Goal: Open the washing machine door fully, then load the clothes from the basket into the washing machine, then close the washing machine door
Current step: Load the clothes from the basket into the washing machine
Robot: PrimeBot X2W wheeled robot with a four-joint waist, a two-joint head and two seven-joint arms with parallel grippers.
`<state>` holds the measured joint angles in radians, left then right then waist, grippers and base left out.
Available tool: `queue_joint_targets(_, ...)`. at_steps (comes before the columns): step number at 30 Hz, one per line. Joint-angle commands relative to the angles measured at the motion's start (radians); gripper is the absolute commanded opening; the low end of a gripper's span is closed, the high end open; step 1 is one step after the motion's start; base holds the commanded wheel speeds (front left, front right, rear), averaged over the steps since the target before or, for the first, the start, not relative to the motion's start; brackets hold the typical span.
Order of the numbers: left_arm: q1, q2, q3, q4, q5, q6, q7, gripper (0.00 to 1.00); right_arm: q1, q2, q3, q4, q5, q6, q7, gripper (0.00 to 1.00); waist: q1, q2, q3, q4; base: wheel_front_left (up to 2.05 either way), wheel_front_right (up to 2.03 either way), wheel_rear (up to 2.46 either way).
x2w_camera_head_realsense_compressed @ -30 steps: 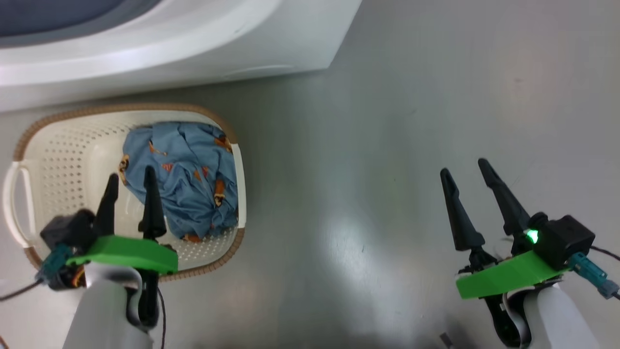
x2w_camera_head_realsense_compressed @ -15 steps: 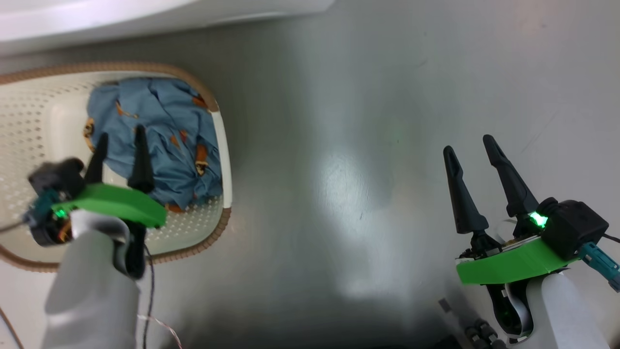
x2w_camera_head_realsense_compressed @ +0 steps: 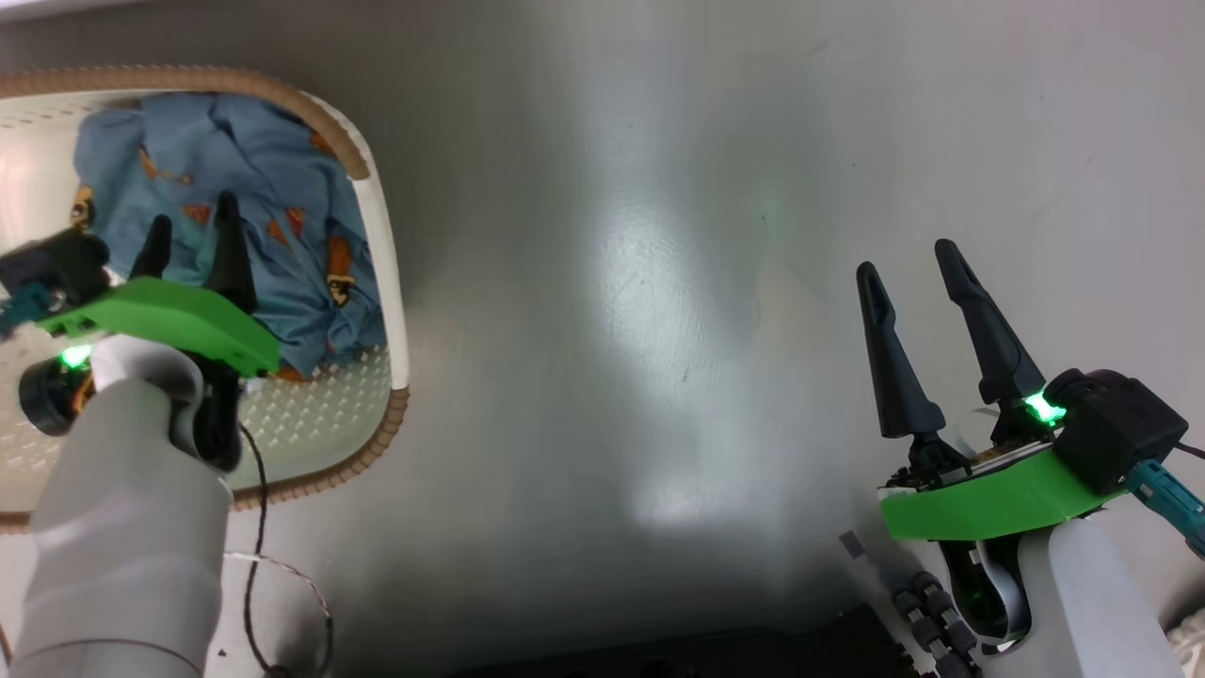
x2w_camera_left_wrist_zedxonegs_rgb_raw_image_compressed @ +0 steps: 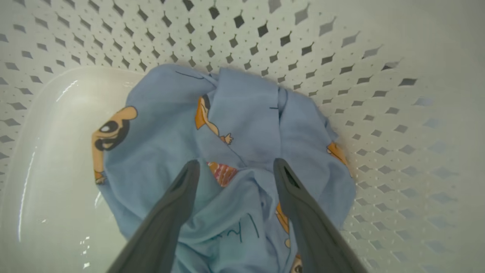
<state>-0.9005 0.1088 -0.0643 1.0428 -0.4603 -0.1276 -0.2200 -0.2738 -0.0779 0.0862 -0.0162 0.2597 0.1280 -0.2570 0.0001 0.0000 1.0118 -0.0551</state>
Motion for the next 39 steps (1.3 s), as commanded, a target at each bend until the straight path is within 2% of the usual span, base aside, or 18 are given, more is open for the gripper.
queue_joint_targets(1,0.018,0.047,0.010,0.017,-0.027,-0.003,0.016,1.00,0.027,0.009,0.027,-0.020,0.022,0.003,-0.005,1.00,-0.0001,0.0000,0.013,-0.010,0.00,0.00,0.00)
queue_joint_targets(10,-0.062,0.075,-0.031,0.075,-0.132,-0.003,0.139,1.00,0.026,0.012,0.034,-0.018,0.028,0.003,-0.005,1.00,-0.0001,0.0000,0.035,-0.028,0.00,0.00,0.00)
queue_joint_targets(13,-0.102,0.094,-0.047,0.118,-0.138,-0.003,0.188,1.00,0.026,0.014,0.037,-0.017,0.031,0.003,-0.005,1.00,-0.0001,0.0000,0.045,-0.036,0.00,0.00,0.00)
queue_joint_targets(20,-0.147,0.086,-0.050,0.187,-0.151,0.006,0.241,1.00,0.025,0.017,0.040,-0.011,0.036,0.003,-0.005,1.00,-0.0001,0.0000,0.048,-0.040,0.00,0.00,0.00)
queue_joint_targets(21,-0.148,0.083,-0.054,0.193,-0.151,0.007,0.245,0.79,0.024,0.017,0.040,-0.010,0.036,0.003,-0.005,1.00,-0.0001,0.0000,0.047,-0.040,0.00,0.00,0.00)
queue_joint_targets(22,-0.148,0.083,-0.054,0.193,-0.151,0.007,0.245,0.79,0.024,0.017,0.040,-0.010,0.036,0.003,-0.005,1.00,-0.0001,0.0000,0.047,-0.040,0.00,0.00,0.00)
queue_joint_targets(23,-0.147,0.078,-0.057,0.199,-0.152,0.006,0.257,0.35,0.023,0.017,0.040,-0.009,0.036,0.003,-0.005,1.00,-0.0001,0.0000,0.046,-0.040,0.00,0.00,0.00)
queue_joint_targets(24,-0.147,0.075,-0.057,0.202,-0.155,0.006,0.261,0.00,0.020,0.018,0.039,-0.009,0.036,0.003,-0.005,1.00,-0.0001,0.0000,0.045,-0.039,0.00,0.00,0.00)
queue_joint_targets(30,-0.133,0.068,-0.072,0.209,-0.156,0.001,0.228,0.00,0.010,0.015,0.032,-0.011,0.033,0.003,-0.005,1.00,-0.0001,0.0000,0.027,-0.031,0.00,0.00,0.00)
queue_joint_targets(39,-0.059,0.067,-0.111,0.174,-0.158,-0.003,0.089,0.00,-0.009,0.008,0.027,-0.011,0.034,0.003,-0.005,1.00,-0.0001,0.0000,-0.050,-0.017,0.00,0.00,0.00)
